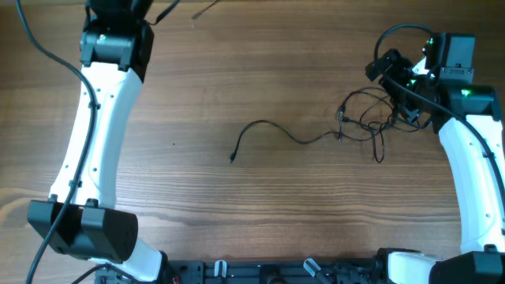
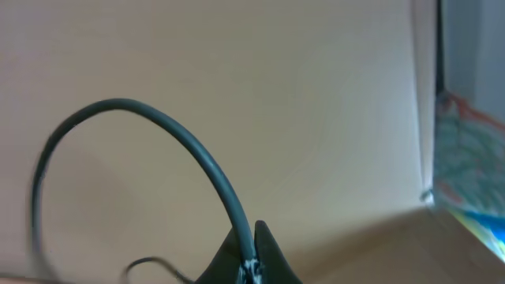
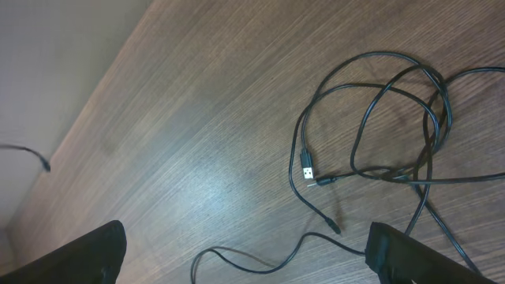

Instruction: Untangle cables

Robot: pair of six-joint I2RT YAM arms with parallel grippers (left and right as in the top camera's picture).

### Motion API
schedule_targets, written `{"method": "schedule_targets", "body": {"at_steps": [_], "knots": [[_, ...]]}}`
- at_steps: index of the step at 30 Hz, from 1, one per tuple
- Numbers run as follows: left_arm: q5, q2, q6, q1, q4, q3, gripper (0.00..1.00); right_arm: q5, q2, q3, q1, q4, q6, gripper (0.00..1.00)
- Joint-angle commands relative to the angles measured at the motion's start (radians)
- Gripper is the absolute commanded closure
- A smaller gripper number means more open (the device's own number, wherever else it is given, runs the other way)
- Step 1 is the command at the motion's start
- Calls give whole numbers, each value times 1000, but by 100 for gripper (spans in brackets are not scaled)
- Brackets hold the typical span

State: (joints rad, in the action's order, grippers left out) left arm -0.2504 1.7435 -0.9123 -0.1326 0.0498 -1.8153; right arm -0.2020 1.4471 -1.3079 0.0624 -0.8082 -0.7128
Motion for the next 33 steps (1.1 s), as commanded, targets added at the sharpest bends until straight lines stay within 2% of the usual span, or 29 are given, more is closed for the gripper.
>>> {"method": "schedule_targets", "body": {"at_steps": [1,5,8,12,15,17,18,20,22,23,25,28,31,33], "knots": [[79,44,-45,77,-1,-6,96,-8,-13,-8,3,0,3,0],[261,126,-11,195,16,-6,96,-8,-13,-8,3,0,3,0],[278,197,72,308,92,-6,96,-8,-13,-8,3,0,2,0],[298,282,98,459,168,-6,96,-8,-13,-8,3,0,3,0],[291,326,99,562,147,-6,94,-8,-13,-8,3,0,3,0],[246,349,160,608,105,-6,82,-8,-13,-8,3,0,3,0],[208,368,223,628,76,-6,68,-8,-13,-8,3,0,3,0],[163,391,291,640,6,-6,17,-8,-13,-8,3,0,3,0],[161,404,369,640,-64,-5,4,-8,-13,-8,3,0,3,0],[162,408,406,639,-99,-5,0,-8,-13,-8,3,0,3,0],[161,413,423,639,-152,-5,0,-8,-13,-8,3,0,3,0],[118,413,438,639,-208,-5,5,-8,-13,-8,3,0,3,0],[-109,393,436,639,-285,-5,0,-8,-13,-8,3,0,3,0],[-362,346,323,639,-393,-5,0,-8,-13,-8,3,0,3,0]]}}
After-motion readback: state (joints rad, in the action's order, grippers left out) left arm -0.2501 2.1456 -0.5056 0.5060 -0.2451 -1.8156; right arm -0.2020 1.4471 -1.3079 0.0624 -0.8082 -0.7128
